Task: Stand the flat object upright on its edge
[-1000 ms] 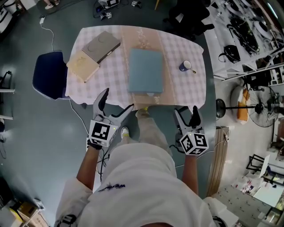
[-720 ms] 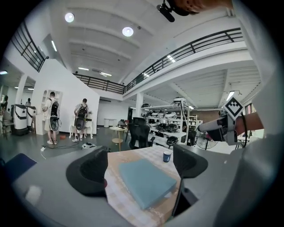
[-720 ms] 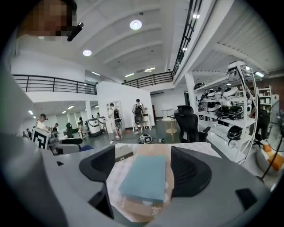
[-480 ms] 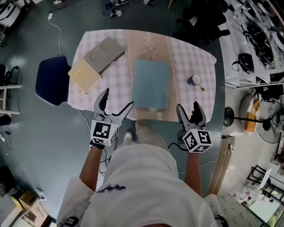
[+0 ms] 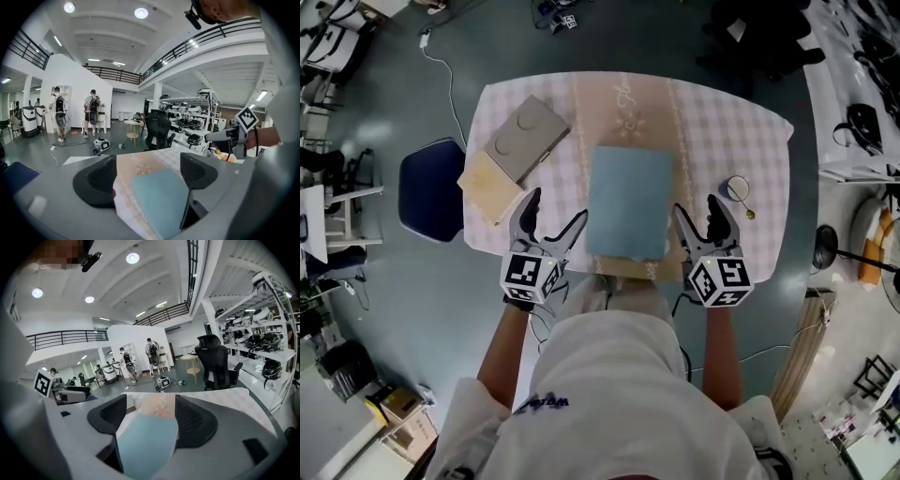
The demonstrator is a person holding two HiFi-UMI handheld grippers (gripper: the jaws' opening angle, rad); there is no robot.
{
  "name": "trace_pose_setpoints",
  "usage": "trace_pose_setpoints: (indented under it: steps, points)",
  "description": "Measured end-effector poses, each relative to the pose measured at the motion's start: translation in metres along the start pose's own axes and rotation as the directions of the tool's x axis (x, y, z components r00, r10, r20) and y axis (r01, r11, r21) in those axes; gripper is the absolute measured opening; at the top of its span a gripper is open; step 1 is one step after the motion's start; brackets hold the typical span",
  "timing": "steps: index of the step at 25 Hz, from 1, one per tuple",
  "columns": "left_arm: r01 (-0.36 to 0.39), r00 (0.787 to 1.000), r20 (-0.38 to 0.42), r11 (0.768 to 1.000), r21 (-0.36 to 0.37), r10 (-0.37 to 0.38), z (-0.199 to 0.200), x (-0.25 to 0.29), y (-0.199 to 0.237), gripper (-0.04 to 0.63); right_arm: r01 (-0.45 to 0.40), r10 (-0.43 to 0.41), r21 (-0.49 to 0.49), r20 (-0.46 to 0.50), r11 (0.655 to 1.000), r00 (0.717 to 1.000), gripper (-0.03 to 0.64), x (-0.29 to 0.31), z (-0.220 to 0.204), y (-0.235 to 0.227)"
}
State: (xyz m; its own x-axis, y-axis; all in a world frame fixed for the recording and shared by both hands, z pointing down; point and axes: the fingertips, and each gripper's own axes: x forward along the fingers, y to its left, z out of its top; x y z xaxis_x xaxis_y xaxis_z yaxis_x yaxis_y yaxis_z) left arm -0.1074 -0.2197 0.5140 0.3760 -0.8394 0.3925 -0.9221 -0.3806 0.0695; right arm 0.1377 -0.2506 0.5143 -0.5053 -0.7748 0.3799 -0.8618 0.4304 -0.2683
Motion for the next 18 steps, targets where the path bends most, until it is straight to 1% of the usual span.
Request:
trace_pose_setpoints:
  steps: [3,6,9,13,18]
  points:
    - [0.01,1.0,-0.03,1.0,-0.002,-0.01,-0.007,0.024,0.008,0.423,-0.004,0.004,0.006,-0.044,1.0,0.999,0.324,0.021,-0.008,-0.011]
    - [0.036,0.997,-0.062,0.998,-0.044,-0.039,-0.019,0.047,0.017,0.423,0.005,-0.003,0.023,-0.085,1.0,0.996,0.319,0.041,-0.019,-0.022]
    - [0.08,0.992,-0.093,0.994,-0.077,-0.087,-0.031,0.074,0.026,0.423,0.04,-0.032,0.079,-0.1,0.996,0.995,0.313,0.064,-0.029,-0.036]
    - [0.096,0.979,-0.165,0.985,-0.146,-0.12,-0.059,0.096,0.031,0.42,0.065,-0.044,0.128,-0.161,0.99,0.986,0.31,0.084,-0.048,-0.047]
    - [0.125,0.957,-0.24,0.977,-0.172,-0.165,-0.083,0.137,0.037,0.419,0.093,-0.06,0.125,-0.243,0.988,0.968,0.308,0.115,-0.074,-0.066]
